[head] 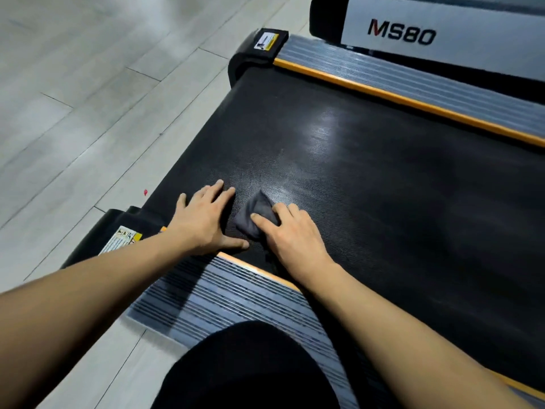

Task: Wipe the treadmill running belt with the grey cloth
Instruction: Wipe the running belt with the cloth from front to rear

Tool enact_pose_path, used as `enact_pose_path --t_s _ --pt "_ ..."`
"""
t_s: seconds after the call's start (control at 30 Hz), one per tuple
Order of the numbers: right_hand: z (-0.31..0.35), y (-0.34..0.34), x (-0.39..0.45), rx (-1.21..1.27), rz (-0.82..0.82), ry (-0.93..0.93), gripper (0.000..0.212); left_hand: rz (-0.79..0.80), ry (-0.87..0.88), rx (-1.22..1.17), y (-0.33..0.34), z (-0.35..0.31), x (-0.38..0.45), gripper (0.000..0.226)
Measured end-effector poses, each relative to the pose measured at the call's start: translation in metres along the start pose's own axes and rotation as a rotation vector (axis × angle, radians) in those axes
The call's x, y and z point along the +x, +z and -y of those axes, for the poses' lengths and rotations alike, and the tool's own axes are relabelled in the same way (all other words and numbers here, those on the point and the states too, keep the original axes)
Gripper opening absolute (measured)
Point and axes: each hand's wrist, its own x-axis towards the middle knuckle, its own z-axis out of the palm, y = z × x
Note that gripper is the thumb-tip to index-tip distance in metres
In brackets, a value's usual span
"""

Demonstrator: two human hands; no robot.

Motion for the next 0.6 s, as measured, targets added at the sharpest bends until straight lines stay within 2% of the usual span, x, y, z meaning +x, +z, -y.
enact_pose_path --t_s 0.1,0.17,0.3,0.4,0.43,0.5,0.6 --pt "-0.003 0.002 0.03 -0.041 -0.016 0.178 0.047 0.059 -0.01 -0.003 0.002 0.002 0.002 0.132" --pt "-0.019 0.002 0.061 -0.07 -0.024 0.288 0.049 0.078 -0.016 -0.026 0.002 0.001 0.003 0.134" --pt "-0.08 0.009 0.133 -0.141 -0.007 0.462 0.038 0.05 -0.003 -0.027 0.002 -0.001 0.005 0.134" --pt "-0.105 0.019 0.169 -0.098 -0.019 0.583 0.031 0.025 0.042 0.081 0.003 0.002 0.006 0.13" --pt "-0.107 0.021 0.173 -0.084 -0.043 0.594 0.03 -0.041 0.083 0.13 0.0 0.005 0.009 0.123" --pt "-0.104 0.02 0.167 -0.063 -0.074 0.573 0.032 -0.188 0.175 0.153 -0.005 0.015 0.021 0.094" --pt "-0.076 0.02 0.138 -0.016 -0.115 0.405 0.039 -0.289 0.251 0.097 -0.013 0.032 0.053 0.057"
